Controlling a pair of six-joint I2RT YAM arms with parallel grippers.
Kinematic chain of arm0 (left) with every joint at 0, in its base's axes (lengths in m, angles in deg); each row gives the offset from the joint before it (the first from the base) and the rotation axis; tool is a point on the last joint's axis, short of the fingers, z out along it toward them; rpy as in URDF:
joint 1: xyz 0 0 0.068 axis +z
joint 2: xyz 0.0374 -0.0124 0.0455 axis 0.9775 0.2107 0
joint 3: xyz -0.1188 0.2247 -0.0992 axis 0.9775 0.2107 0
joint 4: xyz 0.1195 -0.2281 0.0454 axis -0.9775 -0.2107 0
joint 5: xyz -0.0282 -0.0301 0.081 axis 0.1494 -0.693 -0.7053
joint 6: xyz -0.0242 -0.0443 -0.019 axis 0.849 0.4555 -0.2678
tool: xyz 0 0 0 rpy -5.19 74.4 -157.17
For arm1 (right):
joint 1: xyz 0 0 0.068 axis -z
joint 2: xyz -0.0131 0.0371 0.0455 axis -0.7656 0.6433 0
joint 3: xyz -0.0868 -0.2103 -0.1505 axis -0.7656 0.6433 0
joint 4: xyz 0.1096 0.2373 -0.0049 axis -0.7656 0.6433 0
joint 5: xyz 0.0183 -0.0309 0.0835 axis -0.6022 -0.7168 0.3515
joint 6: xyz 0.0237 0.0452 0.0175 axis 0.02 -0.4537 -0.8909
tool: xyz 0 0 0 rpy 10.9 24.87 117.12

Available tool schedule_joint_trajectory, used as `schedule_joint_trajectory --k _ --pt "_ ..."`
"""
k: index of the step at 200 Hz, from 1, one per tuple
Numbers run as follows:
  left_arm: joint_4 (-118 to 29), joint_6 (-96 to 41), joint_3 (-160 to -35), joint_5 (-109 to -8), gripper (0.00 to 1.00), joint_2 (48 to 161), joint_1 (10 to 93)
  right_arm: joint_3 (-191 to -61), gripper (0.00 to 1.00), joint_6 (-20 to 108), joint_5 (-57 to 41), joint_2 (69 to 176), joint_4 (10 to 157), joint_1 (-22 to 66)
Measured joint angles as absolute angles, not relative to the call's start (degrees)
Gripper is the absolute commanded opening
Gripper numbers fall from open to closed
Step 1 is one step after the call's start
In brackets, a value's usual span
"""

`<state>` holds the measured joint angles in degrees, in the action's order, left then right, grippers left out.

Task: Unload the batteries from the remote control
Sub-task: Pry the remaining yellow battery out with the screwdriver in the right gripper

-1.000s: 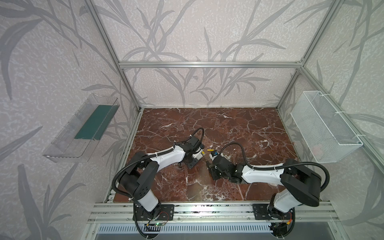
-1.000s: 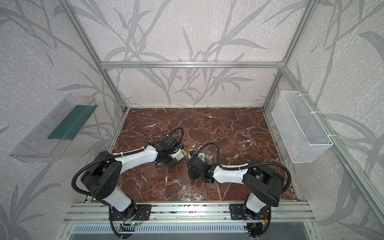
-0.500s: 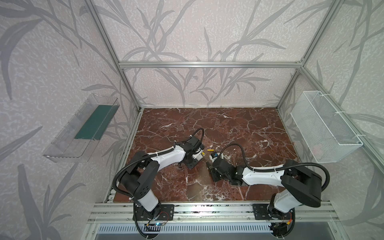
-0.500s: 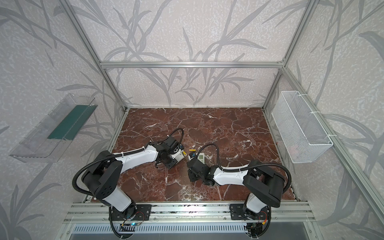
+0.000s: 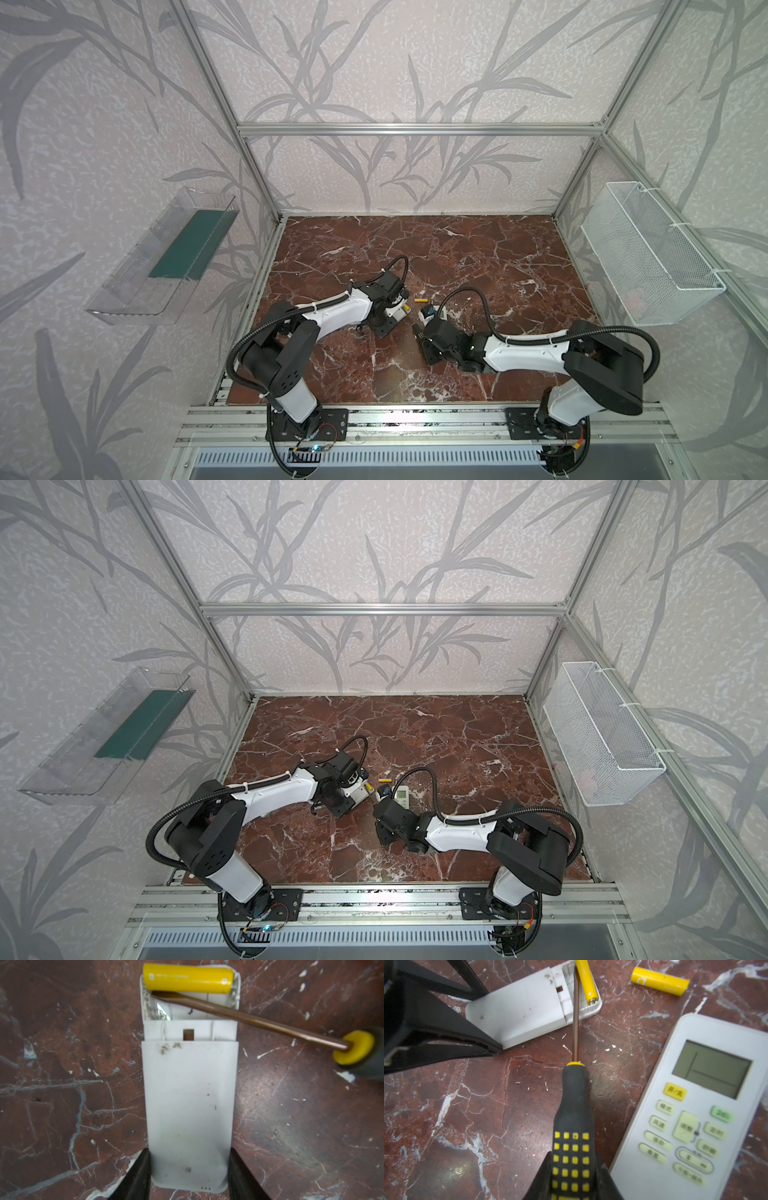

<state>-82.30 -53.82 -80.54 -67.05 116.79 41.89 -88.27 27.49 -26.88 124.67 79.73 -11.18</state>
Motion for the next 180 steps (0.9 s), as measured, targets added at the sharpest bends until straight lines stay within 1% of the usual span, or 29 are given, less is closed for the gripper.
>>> schedule_joint_trajectory --k 130,180 --pt "-82.5 -51.7 -80.8 -66.2 0.44 118.1 41.9 -88.2 0.00 27.4 -30.9 123.6 80.0 -13.5" --pt "-82.5 -51.7 -80.9 -66.5 0.44 118.1 41.9 -89.1 0.00 26.4 -30.9 123.6 83.7 -13.5"
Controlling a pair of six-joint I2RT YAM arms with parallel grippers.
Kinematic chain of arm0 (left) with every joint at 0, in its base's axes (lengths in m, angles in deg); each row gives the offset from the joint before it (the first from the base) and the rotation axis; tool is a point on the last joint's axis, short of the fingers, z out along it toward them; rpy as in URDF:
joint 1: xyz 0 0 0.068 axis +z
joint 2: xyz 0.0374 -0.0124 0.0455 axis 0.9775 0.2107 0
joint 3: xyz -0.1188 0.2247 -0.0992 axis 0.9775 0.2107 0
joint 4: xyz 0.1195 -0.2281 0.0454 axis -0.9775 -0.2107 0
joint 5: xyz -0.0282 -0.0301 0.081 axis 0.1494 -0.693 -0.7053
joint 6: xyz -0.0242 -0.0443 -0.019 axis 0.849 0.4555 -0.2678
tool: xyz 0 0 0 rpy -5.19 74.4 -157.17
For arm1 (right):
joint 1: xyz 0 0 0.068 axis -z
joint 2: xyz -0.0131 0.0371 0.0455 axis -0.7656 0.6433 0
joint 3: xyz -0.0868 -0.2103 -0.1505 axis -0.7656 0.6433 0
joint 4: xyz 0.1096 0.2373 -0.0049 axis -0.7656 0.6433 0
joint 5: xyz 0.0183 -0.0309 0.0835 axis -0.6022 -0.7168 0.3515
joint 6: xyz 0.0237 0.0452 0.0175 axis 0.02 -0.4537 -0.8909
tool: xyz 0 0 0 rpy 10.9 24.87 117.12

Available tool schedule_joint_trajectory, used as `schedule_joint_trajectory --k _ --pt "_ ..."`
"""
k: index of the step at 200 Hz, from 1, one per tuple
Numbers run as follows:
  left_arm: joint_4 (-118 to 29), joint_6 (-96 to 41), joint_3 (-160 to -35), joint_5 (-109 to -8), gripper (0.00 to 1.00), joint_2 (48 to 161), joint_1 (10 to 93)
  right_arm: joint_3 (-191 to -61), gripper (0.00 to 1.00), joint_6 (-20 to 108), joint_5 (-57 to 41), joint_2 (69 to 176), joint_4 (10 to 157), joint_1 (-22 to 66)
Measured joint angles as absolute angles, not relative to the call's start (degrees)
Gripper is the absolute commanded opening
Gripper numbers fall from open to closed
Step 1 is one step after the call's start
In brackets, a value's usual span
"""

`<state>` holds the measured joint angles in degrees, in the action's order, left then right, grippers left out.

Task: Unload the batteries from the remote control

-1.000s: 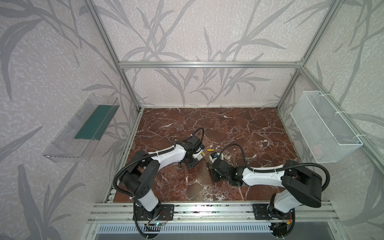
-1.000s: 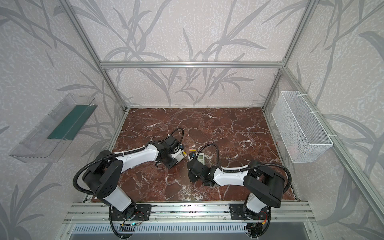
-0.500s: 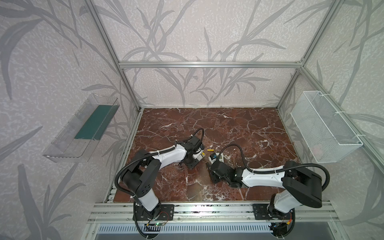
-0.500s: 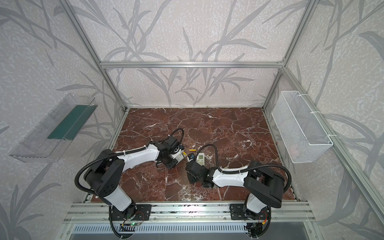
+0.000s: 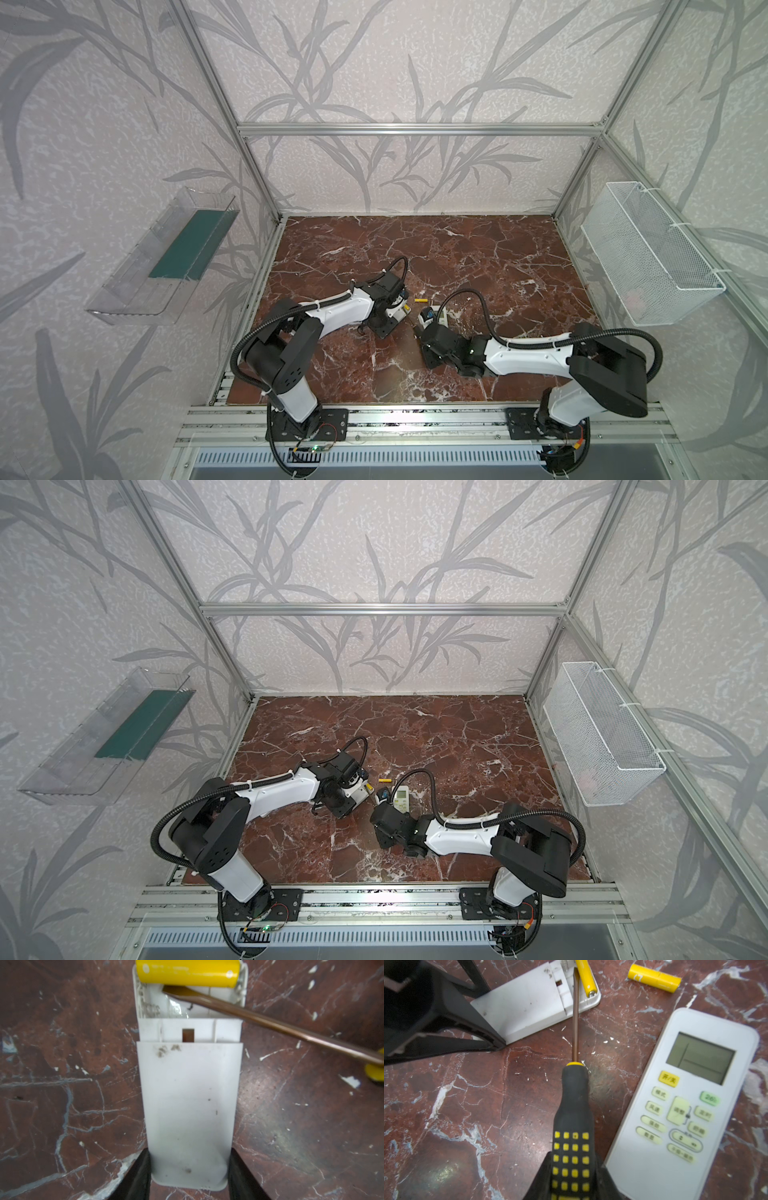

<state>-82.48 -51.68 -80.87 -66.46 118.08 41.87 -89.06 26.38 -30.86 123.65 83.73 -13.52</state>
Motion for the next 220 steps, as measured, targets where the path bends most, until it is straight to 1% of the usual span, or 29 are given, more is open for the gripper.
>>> schedule_joint_trajectory --k 49,102,143,185,220 --pt "-82.5 -51.5 -80.9 -66.9 0.43 118.1 41.8 -91.7 0.00 23.9 -30.6 123.9 87.7 -13.5" --pt "-82.5 -50.8 -80.9 -66.7 0.43 118.1 41.8 -96.5 0.00 23.3 -30.9 127.7 90.6 -13.1" --pt "-82.9 -50.7 -81.3 -66.7 0.43 118.3 41.8 -96.2 0.00 22.4 -31.4 128.0 90.2 -13.1" --pt "-83.3 -50.1 -81.7 -66.4 0.42 118.8 41.8 -91.5 0.00 22.1 -32.0 126.0 84.8 -13.1" --pt "-83.4 -50.1 -81.8 -66.4 0.44 118.9 41.8 -90.4 0.00 22.1 -32.0 125.2 83.4 -13.1"
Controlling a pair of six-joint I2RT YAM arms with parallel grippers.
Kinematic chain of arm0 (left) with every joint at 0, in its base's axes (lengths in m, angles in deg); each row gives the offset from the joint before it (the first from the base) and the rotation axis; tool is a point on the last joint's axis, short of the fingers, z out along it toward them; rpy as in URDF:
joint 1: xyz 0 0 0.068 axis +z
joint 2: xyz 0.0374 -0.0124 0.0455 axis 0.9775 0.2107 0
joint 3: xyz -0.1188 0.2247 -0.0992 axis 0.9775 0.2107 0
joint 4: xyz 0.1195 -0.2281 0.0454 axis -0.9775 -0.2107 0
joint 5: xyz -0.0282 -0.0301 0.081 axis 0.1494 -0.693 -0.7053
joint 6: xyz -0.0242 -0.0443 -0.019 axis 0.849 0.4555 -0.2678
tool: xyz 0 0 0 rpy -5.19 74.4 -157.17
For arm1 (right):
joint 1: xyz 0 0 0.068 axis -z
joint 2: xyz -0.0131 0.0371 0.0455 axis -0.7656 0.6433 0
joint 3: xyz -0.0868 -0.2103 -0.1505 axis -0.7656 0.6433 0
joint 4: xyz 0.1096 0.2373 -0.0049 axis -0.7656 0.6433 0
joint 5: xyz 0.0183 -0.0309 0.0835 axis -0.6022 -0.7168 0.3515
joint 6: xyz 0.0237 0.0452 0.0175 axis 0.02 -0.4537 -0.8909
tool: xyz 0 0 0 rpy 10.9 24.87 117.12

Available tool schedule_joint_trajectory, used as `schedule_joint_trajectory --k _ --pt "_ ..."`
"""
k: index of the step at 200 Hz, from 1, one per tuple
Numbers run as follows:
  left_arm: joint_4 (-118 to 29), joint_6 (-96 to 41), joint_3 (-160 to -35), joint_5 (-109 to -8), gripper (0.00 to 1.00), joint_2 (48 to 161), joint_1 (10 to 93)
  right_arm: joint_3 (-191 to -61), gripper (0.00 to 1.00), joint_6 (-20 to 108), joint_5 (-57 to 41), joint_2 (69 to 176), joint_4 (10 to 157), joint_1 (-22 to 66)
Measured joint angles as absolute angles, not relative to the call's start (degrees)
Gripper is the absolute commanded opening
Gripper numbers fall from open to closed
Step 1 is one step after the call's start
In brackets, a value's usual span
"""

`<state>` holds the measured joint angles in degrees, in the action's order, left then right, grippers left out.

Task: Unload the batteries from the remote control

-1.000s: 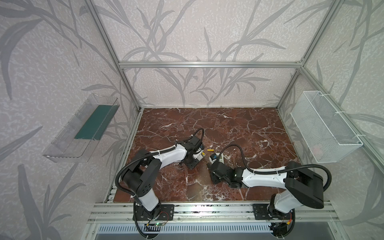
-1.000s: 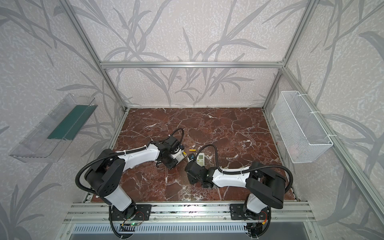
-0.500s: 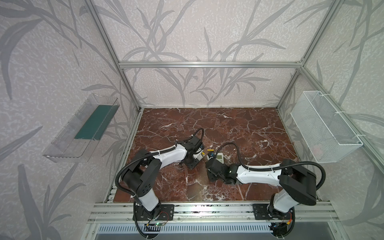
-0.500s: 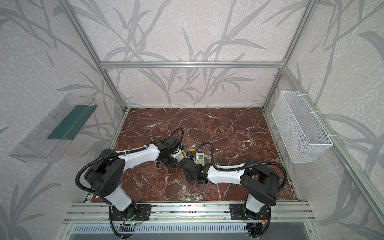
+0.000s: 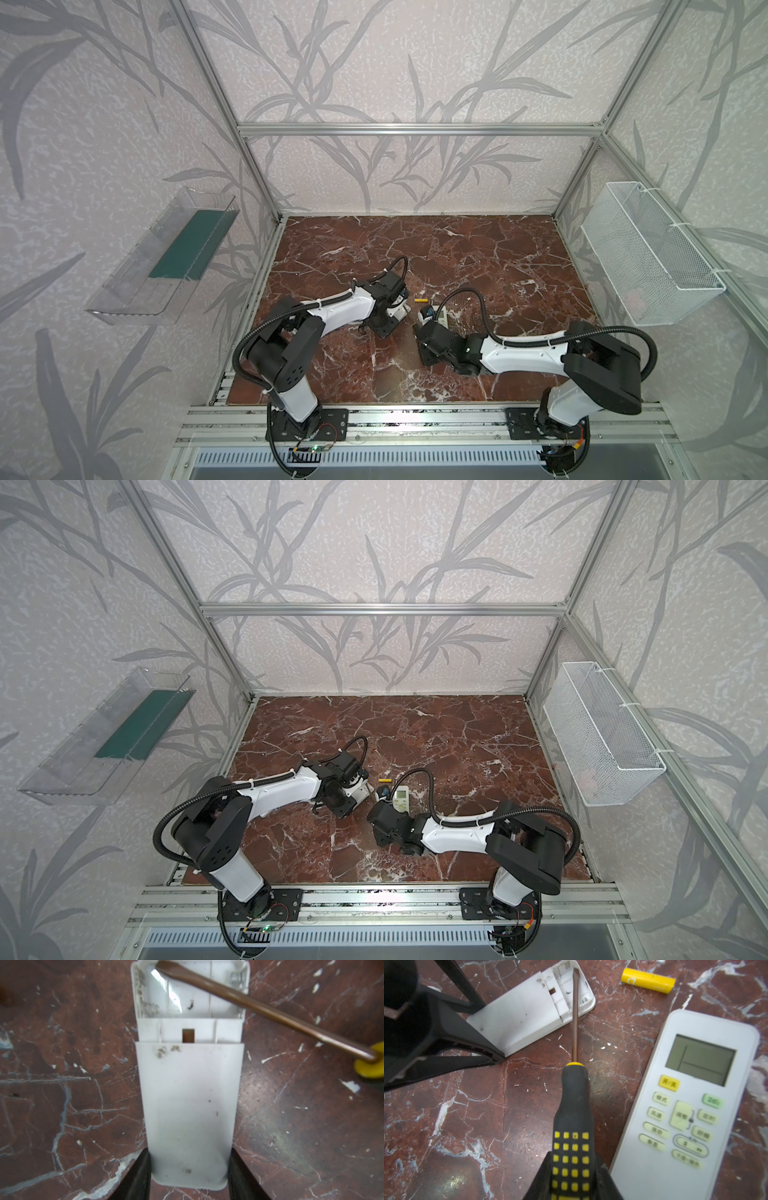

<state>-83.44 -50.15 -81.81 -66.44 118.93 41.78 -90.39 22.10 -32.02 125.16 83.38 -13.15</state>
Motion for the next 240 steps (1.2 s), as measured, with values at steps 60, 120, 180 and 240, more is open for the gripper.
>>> schedule_joint_trajectory --k 60,120,180,240 --pt "-83.5 -50.8 -82.8 -66.5 0.91 118.9 42.3 -89.5 0.00 25.5 -33.0 121.2 83.5 -12.3" --pt "-80.3 -51.0 -87.8 -69.2 0.99 116.1 44.2 -89.5 0.00 28.3 -32.2 120.0 83.5 -9.8" --pt "-75.6 -42.1 -90.7 -76.6 0.99 114.6 58.7 -89.5 0.00 30.0 -30.3 118.3 83.4 -5.9" --pt "-75.5 -32.7 -91.4 -76.6 0.99 121.0 65.8 -89.4 0.00 30.1 -29.4 118.3 83.3 -5.9"
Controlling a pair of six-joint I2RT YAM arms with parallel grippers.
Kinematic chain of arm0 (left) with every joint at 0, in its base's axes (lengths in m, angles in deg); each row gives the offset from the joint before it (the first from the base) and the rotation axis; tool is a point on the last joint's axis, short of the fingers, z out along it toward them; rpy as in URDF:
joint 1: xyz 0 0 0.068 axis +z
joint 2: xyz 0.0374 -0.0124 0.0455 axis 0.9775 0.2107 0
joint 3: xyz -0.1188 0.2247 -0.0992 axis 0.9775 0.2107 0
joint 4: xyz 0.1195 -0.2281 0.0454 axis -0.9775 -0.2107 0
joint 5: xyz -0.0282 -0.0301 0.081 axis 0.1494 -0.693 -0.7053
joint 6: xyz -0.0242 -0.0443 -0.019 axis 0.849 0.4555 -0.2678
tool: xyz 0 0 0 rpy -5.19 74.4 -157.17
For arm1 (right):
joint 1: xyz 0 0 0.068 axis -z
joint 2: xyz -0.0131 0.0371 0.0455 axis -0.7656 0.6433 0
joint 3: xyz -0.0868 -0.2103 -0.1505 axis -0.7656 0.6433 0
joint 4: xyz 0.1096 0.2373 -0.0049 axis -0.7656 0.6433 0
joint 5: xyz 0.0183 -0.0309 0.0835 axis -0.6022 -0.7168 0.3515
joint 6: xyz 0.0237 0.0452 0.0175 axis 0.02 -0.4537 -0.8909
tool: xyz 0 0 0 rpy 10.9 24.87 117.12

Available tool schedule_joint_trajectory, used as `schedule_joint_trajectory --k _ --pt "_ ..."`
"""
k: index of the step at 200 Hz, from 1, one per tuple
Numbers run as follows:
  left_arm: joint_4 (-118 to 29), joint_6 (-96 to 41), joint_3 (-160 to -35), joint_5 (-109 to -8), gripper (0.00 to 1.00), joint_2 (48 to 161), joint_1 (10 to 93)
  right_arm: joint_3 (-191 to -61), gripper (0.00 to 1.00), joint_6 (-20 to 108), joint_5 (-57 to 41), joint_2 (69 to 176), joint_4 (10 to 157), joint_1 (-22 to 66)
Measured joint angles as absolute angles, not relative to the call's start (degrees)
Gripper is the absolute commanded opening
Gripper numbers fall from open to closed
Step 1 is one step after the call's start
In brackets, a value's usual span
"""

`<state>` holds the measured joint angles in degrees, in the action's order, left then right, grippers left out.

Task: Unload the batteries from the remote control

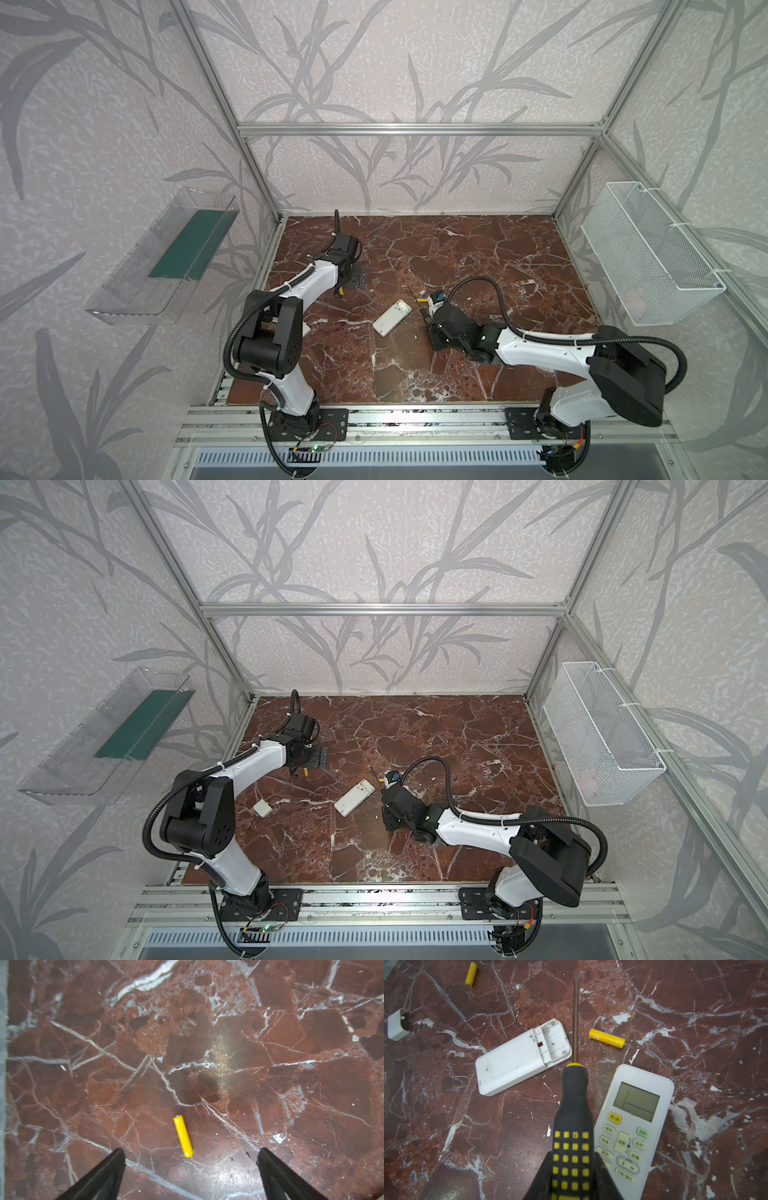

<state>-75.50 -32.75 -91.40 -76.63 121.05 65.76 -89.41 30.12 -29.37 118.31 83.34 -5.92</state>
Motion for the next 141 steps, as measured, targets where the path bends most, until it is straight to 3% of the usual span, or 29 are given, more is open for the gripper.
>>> schedule_joint_trajectory --k 79,141 --pt "-72.7 -25.8 -89.4 -70.4 0.99 124.3 72.4 -87.5 0.00 30.1 -29.5 115.8 83.3 -5.9" --pt "-71.8 -22.3 -88.5 -66.0 0.99 126.5 72.8 -86.6 0.00 30.0 -29.9 115.2 83.3 -5.9"
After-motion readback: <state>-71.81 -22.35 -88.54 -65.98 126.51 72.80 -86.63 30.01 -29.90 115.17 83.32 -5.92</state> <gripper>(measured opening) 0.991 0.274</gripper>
